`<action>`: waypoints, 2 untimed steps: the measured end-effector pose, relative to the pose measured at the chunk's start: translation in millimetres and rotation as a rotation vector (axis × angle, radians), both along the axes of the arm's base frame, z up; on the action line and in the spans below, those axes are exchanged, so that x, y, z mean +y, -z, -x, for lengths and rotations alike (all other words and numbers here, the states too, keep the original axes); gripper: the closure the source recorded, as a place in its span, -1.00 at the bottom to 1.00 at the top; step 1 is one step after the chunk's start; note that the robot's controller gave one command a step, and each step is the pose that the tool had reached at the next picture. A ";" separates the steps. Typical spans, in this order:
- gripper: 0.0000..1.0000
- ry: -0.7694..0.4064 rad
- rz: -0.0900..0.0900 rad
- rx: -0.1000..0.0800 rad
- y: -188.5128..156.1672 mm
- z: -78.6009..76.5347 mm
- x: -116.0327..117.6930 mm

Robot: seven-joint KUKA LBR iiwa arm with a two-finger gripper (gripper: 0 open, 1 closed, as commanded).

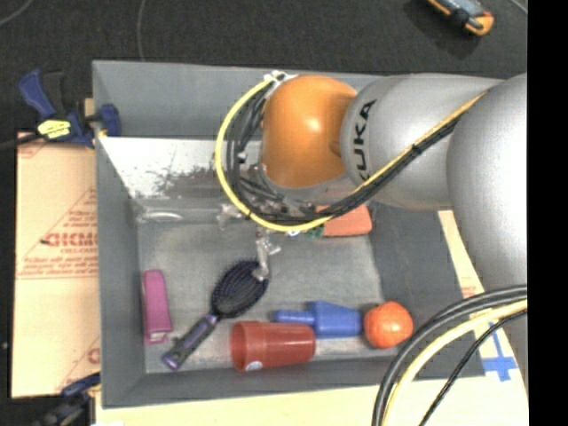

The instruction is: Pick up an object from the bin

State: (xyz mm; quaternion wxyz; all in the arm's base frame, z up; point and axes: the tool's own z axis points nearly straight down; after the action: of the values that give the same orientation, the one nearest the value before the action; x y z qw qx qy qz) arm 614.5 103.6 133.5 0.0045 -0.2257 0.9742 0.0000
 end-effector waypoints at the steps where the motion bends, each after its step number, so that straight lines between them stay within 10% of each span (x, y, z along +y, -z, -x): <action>1: -1.00 -0.670 0.007 0.001 33.6 37.6 -12.3; 2: -1.00 -0.437 0.003 -0.009 61.8 14.8 1.8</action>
Offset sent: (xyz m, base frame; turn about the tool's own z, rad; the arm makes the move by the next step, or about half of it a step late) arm -0.0167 0.0019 -0.0635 -0.4391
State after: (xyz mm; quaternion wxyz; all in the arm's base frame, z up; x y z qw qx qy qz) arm 599.8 105.4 71.7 0.0083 -0.4316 0.9020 -0.0012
